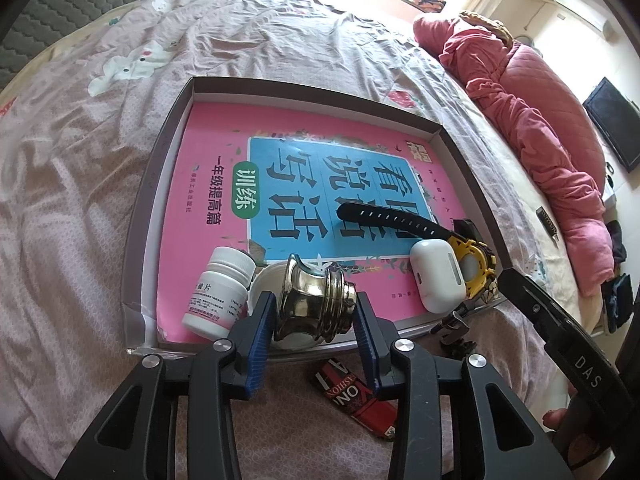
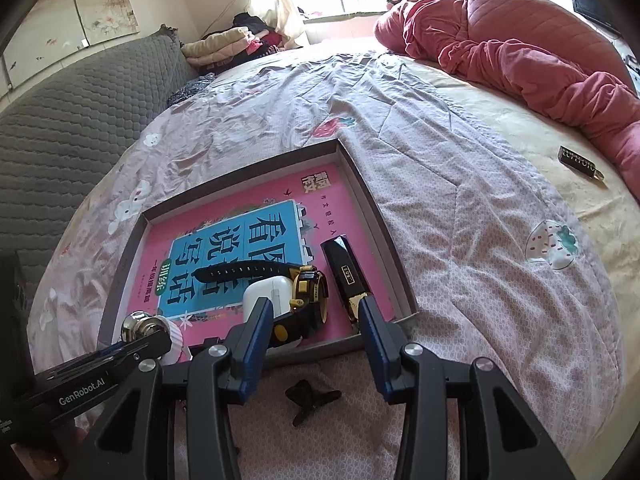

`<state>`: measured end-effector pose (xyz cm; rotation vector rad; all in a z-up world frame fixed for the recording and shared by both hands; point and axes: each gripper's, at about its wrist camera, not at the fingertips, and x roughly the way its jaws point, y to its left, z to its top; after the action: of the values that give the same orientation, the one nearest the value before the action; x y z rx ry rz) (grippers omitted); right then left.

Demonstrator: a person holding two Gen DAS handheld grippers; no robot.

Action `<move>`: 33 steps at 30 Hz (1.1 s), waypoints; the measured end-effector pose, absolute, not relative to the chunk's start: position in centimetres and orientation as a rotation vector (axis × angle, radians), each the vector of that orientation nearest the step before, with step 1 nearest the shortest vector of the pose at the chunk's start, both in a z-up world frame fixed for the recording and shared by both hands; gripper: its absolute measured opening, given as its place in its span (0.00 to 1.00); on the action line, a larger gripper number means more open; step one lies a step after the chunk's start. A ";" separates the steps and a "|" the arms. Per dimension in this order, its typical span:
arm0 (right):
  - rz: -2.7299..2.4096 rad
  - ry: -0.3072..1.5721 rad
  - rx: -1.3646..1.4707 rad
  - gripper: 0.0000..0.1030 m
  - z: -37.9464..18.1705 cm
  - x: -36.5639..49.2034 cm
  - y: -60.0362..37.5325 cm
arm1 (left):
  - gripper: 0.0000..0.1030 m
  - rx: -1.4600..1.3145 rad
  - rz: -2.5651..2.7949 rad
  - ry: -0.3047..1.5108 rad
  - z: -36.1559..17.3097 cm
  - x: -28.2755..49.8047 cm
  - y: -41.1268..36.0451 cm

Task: Organize rigid objects
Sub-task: 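Lower the silver fitting into the tray and open the left tool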

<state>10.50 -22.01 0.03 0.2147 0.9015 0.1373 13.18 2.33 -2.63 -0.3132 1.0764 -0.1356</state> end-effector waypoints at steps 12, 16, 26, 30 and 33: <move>0.136 0.897 0.211 0.44 0.2 10.5 -22.1 | 0.48 -0.311 -0.137 1.069 -2.1 13.1 2.3; 0.137 0.900 0.210 0.44 0.3 10.5 -22.1 | 0.51 -0.306 -0.132 1.065 -1.9 13.1 2.4; 0.140 0.903 0.215 0.48 0.4 10.1 -22.1 | 0.53 -0.318 -0.127 1.057 -1.5 12.5 3.0; 0.141 0.903 0.216 0.49 0.4 10.1 -22.1 | 0.53 -0.317 -0.125 1.045 -1.1 12.1 3.1; 0.139 0.901 0.218 0.49 0.5 9.8 -22.2 | 0.53 -0.315 -0.128 1.037 -0.7 12.0 3.1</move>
<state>9.81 -22.18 0.48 0.2176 0.9011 0.1387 11.95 3.07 -0.74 -0.3148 1.0367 -0.1282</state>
